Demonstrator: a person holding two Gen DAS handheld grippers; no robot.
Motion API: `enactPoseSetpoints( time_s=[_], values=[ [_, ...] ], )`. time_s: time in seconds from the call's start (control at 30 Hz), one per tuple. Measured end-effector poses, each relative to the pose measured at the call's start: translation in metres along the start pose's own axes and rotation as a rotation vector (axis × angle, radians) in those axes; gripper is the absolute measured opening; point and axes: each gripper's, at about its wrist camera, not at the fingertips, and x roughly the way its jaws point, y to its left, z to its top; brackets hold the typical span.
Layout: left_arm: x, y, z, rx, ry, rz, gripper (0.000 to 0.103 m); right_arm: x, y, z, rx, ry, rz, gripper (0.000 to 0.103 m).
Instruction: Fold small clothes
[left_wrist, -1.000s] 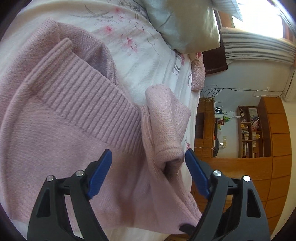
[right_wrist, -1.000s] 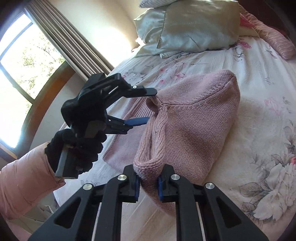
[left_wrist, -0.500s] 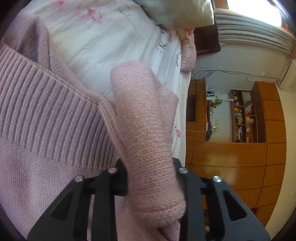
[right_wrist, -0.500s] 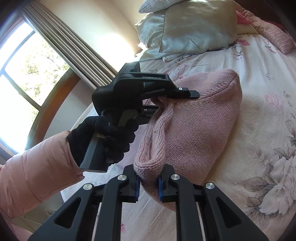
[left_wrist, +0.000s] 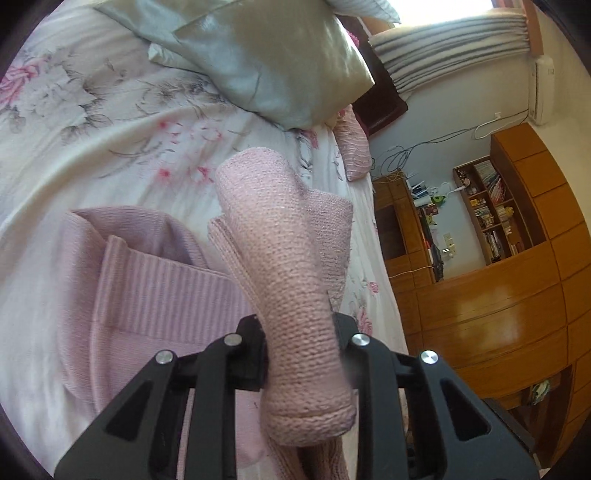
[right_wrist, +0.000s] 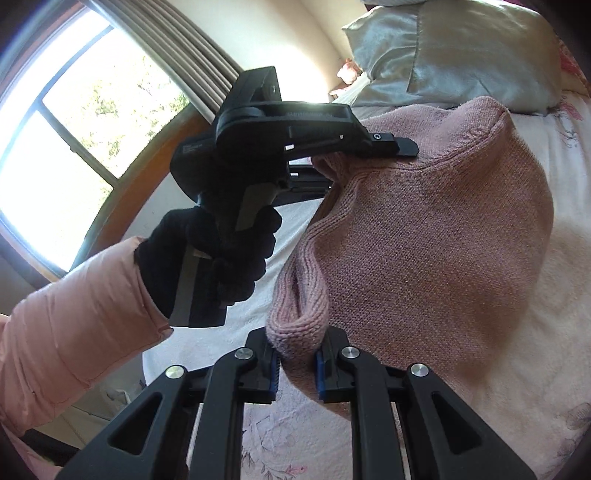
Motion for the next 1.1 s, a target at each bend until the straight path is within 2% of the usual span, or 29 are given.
enactPoseSetpoints(
  time_s=[0.17,0.33,0.4,0.47,0.5,0.53,0.57,0.6,0.63,0.67,0.73,0.8,0.87,0.9,1.03,1.1],
  values=[
    [-0.010,0.056,-0.005,-0.037,-0.016,0.087,0.021,0.061,0.015,-0.008,-0.022,0.095,-0.056,0.014],
    [-0.001,0.093,-0.018,-0.064,-0.013,0.145,0.022,0.104,0.005,-0.024,0.016,0.164,-0.101,0.015],
    [0.002,0.103,-0.025,-0.086,-0.027,0.156,0.023,0.118,0.000,-0.030,0.033,0.189,-0.120,0.021],
    [0.001,0.111,-0.031,-0.117,-0.047,0.149,0.028,0.127,-0.006,-0.037,0.057,0.212,-0.123,0.033],
    [0.000,0.115,-0.033,-0.132,-0.054,0.137,0.028,0.129,-0.008,-0.039,0.068,0.214,-0.116,0.035],
    [-0.004,0.117,-0.036,-0.144,-0.059,0.126,0.028,0.128,-0.009,-0.040,0.076,0.209,-0.101,0.038],
    [-0.007,0.117,-0.037,-0.153,-0.059,0.119,0.029,0.125,-0.009,-0.040,0.085,0.205,-0.078,0.048],
    [-0.013,0.116,-0.039,-0.157,-0.059,0.115,0.030,0.120,-0.009,-0.040,0.098,0.203,-0.051,0.052],
    [-0.019,0.113,-0.041,-0.154,-0.061,0.122,0.037,0.113,-0.008,-0.039,0.107,0.194,-0.028,0.055],
    [-0.026,0.110,-0.045,-0.151,-0.058,0.140,0.048,0.102,-0.006,-0.040,0.111,0.176,-0.005,0.055],
    [-0.043,0.104,-0.057,-0.144,-0.053,0.147,0.052,0.070,-0.005,-0.043,0.115,0.123,0.018,0.059],
    [-0.058,0.096,-0.073,-0.143,-0.041,0.162,0.054,0.036,-0.011,-0.052,0.145,0.058,-0.008,0.066],
    [-0.068,0.084,-0.092,-0.125,-0.036,0.175,0.065,0.004,-0.030,-0.064,0.234,-0.003,-0.053,0.067],
    [-0.070,0.078,-0.102,-0.115,-0.027,0.184,0.067,-0.008,-0.042,-0.069,0.290,-0.028,-0.072,0.067],
    [-0.056,0.069,-0.130,-0.139,0.035,0.154,0.073,-0.015,-0.101,-0.093,0.471,0.012,-0.131,0.070],
    [-0.040,0.072,-0.137,-0.148,0.085,0.222,0.073,-0.003,-0.124,-0.099,0.545,0.044,-0.102,0.070]
  ],
)
